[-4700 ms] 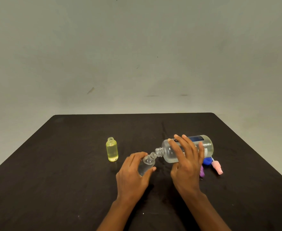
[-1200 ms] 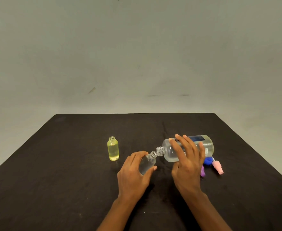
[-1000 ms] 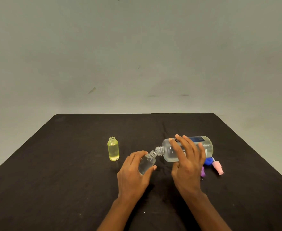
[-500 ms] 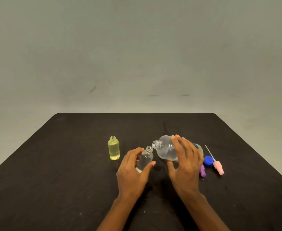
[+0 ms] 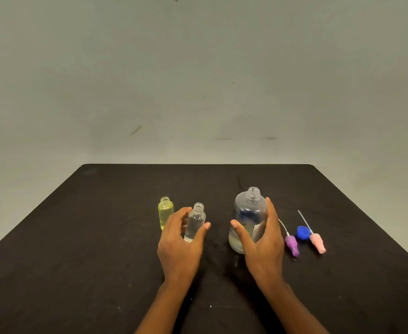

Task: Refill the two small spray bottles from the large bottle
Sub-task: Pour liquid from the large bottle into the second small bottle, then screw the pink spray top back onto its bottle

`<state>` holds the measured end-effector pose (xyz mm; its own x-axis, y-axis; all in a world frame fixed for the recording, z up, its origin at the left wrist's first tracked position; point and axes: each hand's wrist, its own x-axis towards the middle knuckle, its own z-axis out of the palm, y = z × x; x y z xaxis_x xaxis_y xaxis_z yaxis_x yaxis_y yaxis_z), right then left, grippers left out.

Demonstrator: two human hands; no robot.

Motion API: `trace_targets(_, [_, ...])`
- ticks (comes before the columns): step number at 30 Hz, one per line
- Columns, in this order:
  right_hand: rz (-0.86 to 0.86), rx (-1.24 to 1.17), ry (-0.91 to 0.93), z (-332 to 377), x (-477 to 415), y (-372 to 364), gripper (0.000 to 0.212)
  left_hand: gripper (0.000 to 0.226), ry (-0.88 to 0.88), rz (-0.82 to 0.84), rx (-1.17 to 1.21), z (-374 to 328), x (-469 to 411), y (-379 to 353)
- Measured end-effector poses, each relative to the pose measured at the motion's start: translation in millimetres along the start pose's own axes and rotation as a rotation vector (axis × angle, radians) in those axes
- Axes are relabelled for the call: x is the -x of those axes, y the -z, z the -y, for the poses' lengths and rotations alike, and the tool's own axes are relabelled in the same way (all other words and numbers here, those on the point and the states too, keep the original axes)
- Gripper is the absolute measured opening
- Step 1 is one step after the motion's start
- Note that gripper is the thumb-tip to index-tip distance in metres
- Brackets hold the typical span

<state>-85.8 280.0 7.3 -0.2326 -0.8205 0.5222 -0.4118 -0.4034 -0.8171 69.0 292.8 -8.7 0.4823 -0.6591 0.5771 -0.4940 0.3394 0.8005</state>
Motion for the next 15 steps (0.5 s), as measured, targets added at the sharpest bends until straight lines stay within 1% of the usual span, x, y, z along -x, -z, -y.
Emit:
trace_targets(4, [0.066,-0.028,-0.041,-1.8,-1.5,0.1,0.091,0.046,0.056,-0.042,0.006,0.4,-2.9,1.4])
trace_targets(8, [0.118,-0.023,-0.070,-2.0,-4.8,1.4,0.093,0.045,0.106,-0.033,0.004,0.4,-2.7,0.4])
trace_targets(12, [0.194,0.015,-0.110,-6.3,-5.9,0.5,0.089,0.044,0.184,-0.004,0.045,0.8,-2.6,-1.1])
trace_targets(15, [0.250,0.075,-0.126,-9.9,-6.5,-0.3,0.083,0.043,0.204,0.027,0.103,-0.1,-2.1,-1.2])
